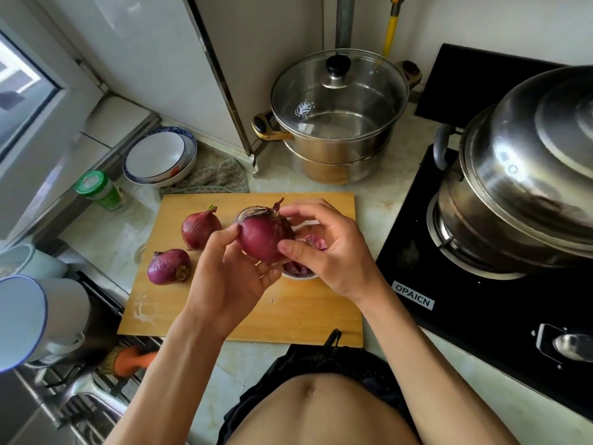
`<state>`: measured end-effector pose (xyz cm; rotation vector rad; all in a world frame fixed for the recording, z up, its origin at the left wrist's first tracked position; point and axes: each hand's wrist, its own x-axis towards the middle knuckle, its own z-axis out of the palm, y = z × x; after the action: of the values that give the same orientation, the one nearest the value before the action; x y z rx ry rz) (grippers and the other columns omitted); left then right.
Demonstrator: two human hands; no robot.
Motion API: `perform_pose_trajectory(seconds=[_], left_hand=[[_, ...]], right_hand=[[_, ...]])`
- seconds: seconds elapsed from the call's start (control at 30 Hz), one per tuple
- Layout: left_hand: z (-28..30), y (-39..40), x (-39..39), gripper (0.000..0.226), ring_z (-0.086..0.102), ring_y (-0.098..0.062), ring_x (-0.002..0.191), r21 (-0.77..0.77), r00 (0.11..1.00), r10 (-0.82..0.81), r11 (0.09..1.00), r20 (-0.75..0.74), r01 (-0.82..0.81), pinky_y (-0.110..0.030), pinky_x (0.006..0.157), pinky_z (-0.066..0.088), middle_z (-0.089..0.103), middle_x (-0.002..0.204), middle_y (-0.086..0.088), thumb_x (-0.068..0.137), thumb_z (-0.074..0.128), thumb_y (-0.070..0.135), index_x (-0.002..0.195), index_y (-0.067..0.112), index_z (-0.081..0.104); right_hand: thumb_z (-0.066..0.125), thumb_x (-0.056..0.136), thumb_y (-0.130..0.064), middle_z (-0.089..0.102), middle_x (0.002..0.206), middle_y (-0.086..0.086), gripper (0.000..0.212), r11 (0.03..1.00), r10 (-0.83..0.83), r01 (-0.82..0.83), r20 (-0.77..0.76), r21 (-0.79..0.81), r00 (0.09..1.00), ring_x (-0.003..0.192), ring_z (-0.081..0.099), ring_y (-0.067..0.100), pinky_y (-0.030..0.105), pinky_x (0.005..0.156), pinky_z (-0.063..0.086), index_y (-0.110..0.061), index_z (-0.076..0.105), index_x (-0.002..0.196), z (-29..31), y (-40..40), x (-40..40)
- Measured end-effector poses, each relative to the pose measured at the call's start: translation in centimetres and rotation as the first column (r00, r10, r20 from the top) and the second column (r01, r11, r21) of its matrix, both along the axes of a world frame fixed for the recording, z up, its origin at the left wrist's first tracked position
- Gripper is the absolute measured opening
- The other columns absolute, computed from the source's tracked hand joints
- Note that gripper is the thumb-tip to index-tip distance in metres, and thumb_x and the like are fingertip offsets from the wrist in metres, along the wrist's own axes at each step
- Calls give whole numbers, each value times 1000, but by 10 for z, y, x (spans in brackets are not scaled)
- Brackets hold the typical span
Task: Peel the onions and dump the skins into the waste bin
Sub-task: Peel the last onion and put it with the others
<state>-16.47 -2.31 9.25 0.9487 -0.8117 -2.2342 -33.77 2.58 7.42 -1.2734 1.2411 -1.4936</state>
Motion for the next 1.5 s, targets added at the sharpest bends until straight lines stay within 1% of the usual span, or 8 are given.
perform_pose_trajectory(seconds=[0.17, 0.47, 0.7, 0.83, 0.93, 1.13, 1.4, 1.5], left_hand=[[0, 0, 0, 73, 66, -25, 90, 39, 992, -31, 999, 119, 27, -28, 68, 56, 65, 121, -20, 93, 49, 55, 141, 1, 54], [5, -2, -7, 78, 69, -25, 75, 89, 971, -76, 994, 229, 57, -25, 55, 56, 70, 99, -15, 86, 52, 60, 138, 2, 59], [9, -2, -13, 67, 66, -24, 64, 144, 963, -97, 988, 252, 61, -25, 53, 57, 68, 85, -15, 81, 54, 59, 112, 1, 67], [8, -2, -14, 72, 66, -27, 67, 164, 960, -91, 985, 265, 48, -27, 56, 59, 68, 88, -17, 79, 57, 59, 118, -1, 65], [9, -4, -14, 74, 67, -28, 69, 175, 961, -88, 984, 261, 43, -29, 58, 60, 67, 93, -19, 79, 58, 59, 123, -1, 63], [10, -5, -15, 83, 68, -28, 71, 193, 963, -77, 981, 257, 27, -30, 59, 61, 65, 102, -23, 77, 61, 59, 135, -1, 60], [9, -6, -18, 79, 69, -28, 72, 212, 958, -72, 977, 278, 12, -31, 61, 62, 65, 104, -24, 75, 64, 58, 131, 2, 63], [7, -7, -19, 77, 68, -29, 73, 219, 957, -59, 976, 283, -5, -31, 62, 63, 64, 101, -23, 74, 65, 57, 128, 3, 64]], right_hand=[[81, 81, -18, 64, 118, -3, 41, 996, -23, 4, -215, -90, 976, 109, 61, 16, 34, 92, 52, -13, 67, 119, 4, 1, 0], [80, 82, -19, 63, 108, 0, 32, 991, -30, -14, -320, -132, 947, 104, 60, 18, 37, 91, 51, -8, 70, 111, 1, -3, -5], [80, 82, -22, 62, 100, -2, 27, 996, 27, -50, -292, -69, 956, 95, 61, 17, 39, 83, 53, -8, 68, 102, 2, -3, -6], [78, 83, -23, 55, 83, -15, 23, 999, 44, -51, -277, -16, 960, 82, 54, 3, 25, 70, 47, -14, 68, 101, 0, -1, -6], [80, 82, -24, 57, 85, -12, 27, 999, 25, -32, -265, -23, 964, 83, 56, 5, 19, 74, 45, -13, 68, 103, -1, -1, -8], [82, 80, -21, 65, 102, 5, 30, 997, -29, 13, -205, -79, 978, 96, 65, 14, 25, 84, 53, -6, 74, 104, -6, -2, -13], [75, 86, -10, 63, 91, -7, 6, 996, -55, 40, -184, -86, 981, 87, 63, 10, 22, 79, 50, -5, 74, 89, -13, -5, -15], [71, 89, -13, 60, 90, -9, 7, 997, -57, 44, -210, -66, 976, 86, 61, 11, 31, 76, 52, -6, 71, 89, -15, -5, -14]])
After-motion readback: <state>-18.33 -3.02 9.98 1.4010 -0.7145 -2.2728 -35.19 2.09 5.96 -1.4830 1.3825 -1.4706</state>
